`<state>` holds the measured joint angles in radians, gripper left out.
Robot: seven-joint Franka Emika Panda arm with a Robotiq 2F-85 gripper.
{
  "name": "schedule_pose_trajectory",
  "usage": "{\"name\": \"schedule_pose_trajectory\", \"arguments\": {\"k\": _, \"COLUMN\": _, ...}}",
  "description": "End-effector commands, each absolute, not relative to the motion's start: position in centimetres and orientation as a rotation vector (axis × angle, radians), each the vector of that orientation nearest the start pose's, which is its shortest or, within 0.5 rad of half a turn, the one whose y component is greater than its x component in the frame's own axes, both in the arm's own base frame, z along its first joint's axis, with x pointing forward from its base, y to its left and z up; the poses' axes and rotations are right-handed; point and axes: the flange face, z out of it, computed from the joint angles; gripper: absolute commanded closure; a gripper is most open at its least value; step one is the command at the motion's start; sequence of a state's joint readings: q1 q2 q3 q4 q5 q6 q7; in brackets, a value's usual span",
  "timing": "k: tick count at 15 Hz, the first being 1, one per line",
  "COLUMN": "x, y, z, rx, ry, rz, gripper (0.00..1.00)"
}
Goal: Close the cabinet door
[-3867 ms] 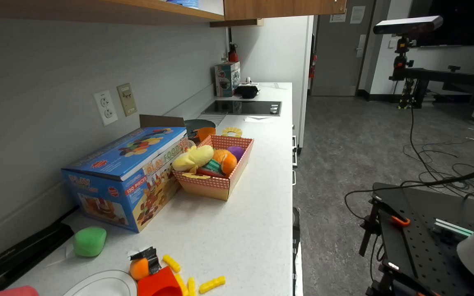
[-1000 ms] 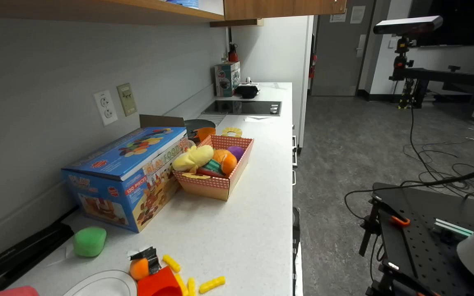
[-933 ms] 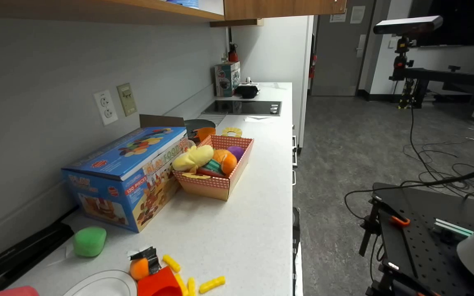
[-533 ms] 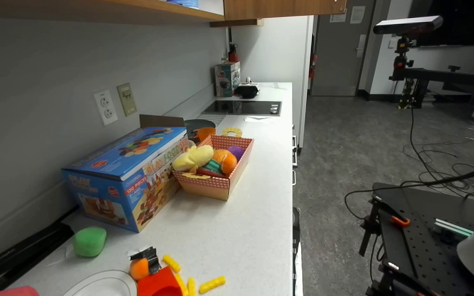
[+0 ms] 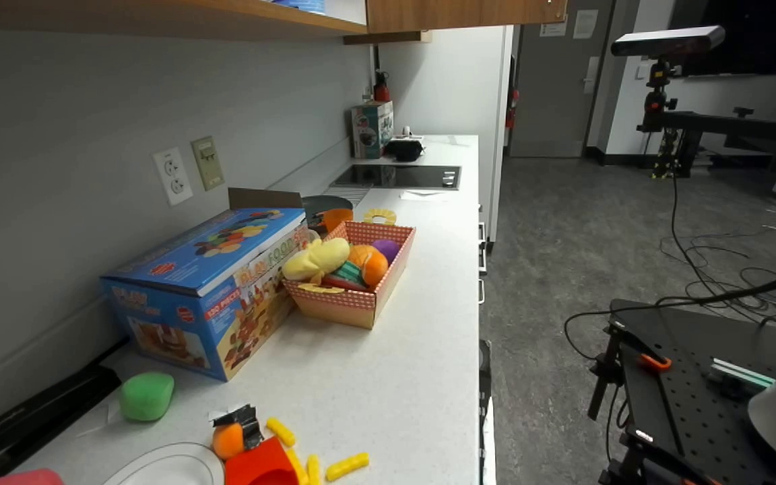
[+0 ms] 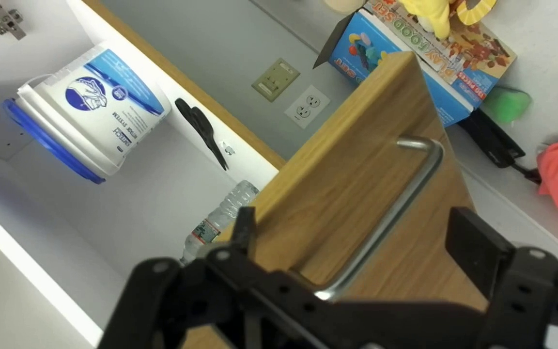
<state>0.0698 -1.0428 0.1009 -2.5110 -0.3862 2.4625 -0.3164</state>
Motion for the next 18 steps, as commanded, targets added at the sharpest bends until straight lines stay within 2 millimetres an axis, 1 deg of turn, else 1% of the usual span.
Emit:
{"name": "schedule_pose_trajectory", "arguments": {"k": 1, "x": 30.0, "y": 7.9, "z": 71.2, "rx": 2.207, "ry": 0.8, "rz": 1.212, "gripper": 0.0}}
{"name": "schedule_pose_trajectory", "arguments": {"k": 4, "x": 31.1, "y": 8.4, "z": 72.0, "rx": 2.182, "ry": 0.857, "rz": 1.22, "gripper": 0.0}}
{"name": "schedule_pose_trajectory", "arguments": {"k": 7, "x": 31.9, "y": 8.9, "z": 72.8, "rx": 2.167, "ry": 0.874, "rz": 1.216, "gripper": 0.0}}
{"name": "schedule_pose_trajectory", "arguments": {"k": 11, "x": 32.5, "y": 9.3, "z": 73.6, "rx": 2.156, "ry": 0.897, "rz": 1.208, "gripper": 0.0}}
{"name": "schedule_pose_trajectory", "arguments": {"k": 13, "x": 32.6, "y": 9.5, "z": 74.0, "rx": 2.168, "ry": 0.917, "rz": 1.211, "gripper": 0.0}}
{"name": "schedule_pose_trajectory", "arguments": {"k": 15, "x": 32.6, "y": 10.0, "z": 74.2, "rx": 2.185, "ry": 1.002, "rz": 1.212, "gripper": 0.0}}
{"name": "schedule_pose_trajectory", "arguments": {"k": 17, "x": 32.8, "y": 10.1, "z": 74.4, "rx": 2.195, "ry": 1.049, "rz": 1.218, "gripper": 0.0}}
{"name": "schedule_pose_trajectory", "arguments": {"k": 18, "x": 32.5, "y": 10.2, "z": 74.6, "rx": 2.196, "ry": 1.064, "rz": 1.223, "gripper": 0.0}}
